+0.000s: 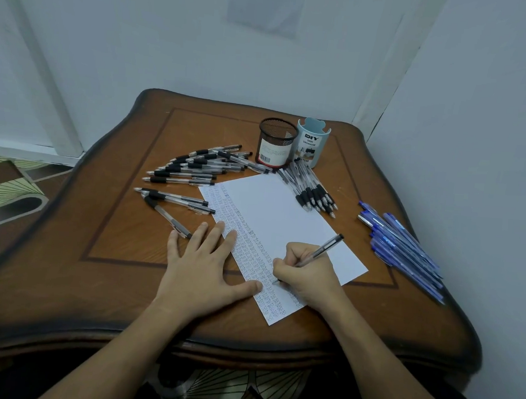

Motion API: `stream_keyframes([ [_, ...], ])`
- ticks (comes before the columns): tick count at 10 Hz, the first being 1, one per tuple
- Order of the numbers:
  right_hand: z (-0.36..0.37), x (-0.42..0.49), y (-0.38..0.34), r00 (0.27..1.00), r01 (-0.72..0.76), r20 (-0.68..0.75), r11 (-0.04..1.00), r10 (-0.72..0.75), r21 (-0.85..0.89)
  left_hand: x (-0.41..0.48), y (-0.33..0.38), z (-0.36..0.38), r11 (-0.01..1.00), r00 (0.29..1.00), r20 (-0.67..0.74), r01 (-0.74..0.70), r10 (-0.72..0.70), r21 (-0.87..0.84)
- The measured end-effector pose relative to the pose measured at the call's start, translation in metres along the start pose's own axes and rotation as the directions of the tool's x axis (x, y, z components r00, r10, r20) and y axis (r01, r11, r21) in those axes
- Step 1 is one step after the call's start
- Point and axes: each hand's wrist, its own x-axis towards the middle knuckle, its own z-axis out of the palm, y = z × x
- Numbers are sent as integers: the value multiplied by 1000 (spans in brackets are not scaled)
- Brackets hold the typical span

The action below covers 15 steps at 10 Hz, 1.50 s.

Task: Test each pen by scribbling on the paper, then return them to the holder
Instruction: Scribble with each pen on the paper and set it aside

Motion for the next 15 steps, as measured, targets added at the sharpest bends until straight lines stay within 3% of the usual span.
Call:
stream_keyframes([
  [13, 0, -1, -1, 999, 48, -4, 998, -49, -43, 0, 1, 0, 1000, 1000, 6, 3, -3, -3],
  [15, -2, 0, -3, 999, 31, -34, 999, -30, 11, 1, 1, 0, 1000, 1000, 18, 3, -3, 4],
])
